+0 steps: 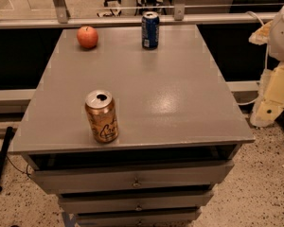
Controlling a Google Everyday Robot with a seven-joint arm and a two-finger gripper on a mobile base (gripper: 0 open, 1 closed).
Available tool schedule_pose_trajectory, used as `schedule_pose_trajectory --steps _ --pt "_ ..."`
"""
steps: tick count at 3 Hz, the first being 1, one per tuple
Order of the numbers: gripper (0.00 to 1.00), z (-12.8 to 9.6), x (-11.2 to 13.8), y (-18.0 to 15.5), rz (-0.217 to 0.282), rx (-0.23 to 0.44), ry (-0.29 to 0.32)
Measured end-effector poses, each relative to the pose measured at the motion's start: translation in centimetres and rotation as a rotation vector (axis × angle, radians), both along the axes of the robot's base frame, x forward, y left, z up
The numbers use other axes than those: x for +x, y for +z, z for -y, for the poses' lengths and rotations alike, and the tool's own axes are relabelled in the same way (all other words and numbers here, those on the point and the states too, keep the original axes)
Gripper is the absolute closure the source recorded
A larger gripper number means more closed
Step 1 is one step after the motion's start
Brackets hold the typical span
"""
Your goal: Pick pepsi can
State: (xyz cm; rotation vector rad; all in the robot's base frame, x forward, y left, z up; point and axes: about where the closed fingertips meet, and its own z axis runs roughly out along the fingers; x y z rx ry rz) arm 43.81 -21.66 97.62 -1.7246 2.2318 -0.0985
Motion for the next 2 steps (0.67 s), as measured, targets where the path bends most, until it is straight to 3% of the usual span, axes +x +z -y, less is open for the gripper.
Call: schedule_pose_trajectory --steps 2 --pt "0.0 0.04 0.11 0.38 0.011 0.02 -0.013"
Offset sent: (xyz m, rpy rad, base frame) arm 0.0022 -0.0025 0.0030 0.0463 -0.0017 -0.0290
